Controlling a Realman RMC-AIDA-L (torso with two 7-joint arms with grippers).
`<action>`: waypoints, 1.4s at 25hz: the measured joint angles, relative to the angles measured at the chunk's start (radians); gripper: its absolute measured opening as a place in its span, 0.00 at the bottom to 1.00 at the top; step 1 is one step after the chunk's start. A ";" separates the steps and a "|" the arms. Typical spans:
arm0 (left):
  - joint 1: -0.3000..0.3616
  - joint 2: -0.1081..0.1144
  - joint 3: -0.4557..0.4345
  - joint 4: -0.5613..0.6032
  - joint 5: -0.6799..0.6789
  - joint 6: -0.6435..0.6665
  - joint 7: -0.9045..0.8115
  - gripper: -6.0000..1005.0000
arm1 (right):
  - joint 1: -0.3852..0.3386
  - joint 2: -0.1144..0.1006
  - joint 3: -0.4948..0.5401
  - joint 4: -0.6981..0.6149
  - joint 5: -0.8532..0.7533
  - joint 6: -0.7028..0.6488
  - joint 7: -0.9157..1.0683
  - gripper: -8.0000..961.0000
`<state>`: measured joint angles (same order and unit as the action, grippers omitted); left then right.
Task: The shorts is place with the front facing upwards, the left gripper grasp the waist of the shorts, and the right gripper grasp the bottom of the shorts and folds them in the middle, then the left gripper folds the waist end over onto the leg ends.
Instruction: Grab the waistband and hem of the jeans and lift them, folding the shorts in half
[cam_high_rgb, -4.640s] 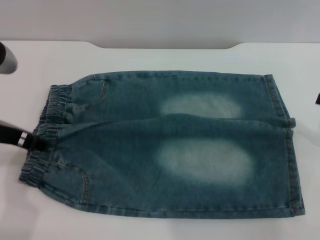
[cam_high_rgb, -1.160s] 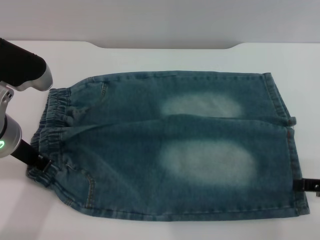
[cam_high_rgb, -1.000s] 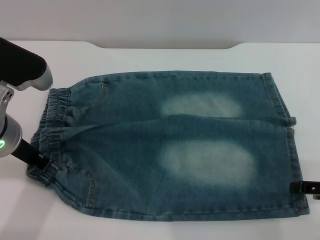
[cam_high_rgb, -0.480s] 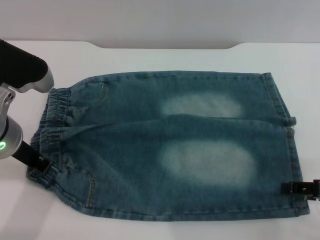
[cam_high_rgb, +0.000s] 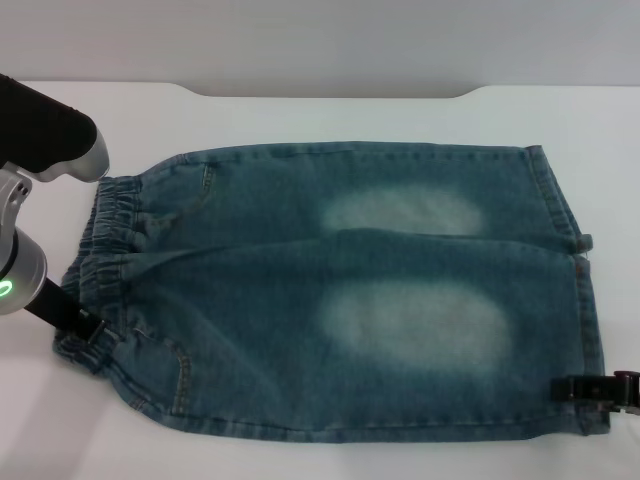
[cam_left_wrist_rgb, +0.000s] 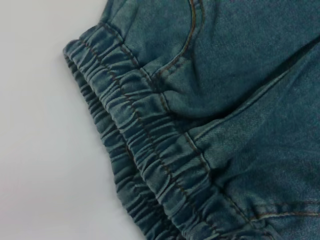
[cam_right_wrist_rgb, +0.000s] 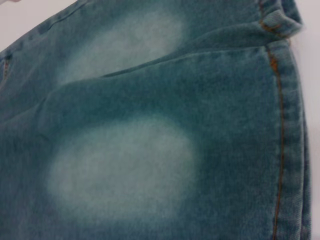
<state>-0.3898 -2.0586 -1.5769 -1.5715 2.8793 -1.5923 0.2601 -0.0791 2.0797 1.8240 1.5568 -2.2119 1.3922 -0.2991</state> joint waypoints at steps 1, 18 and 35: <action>0.000 0.000 0.000 0.000 0.000 0.000 0.000 0.05 | 0.002 -0.001 -0.006 0.001 0.001 0.003 -0.007 0.77; -0.004 0.000 0.000 -0.008 -0.003 -0.005 0.002 0.05 | 0.020 -0.007 0.020 -0.006 0.086 0.058 -0.094 0.34; -0.019 -0.002 0.014 -0.003 -0.002 -0.006 -0.003 0.05 | 0.022 -0.005 0.095 -0.006 0.032 0.063 -0.064 0.53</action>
<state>-0.4086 -2.0601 -1.5627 -1.5745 2.8777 -1.5985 0.2575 -0.0575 2.0746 1.9190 1.5504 -2.1803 1.4548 -0.3631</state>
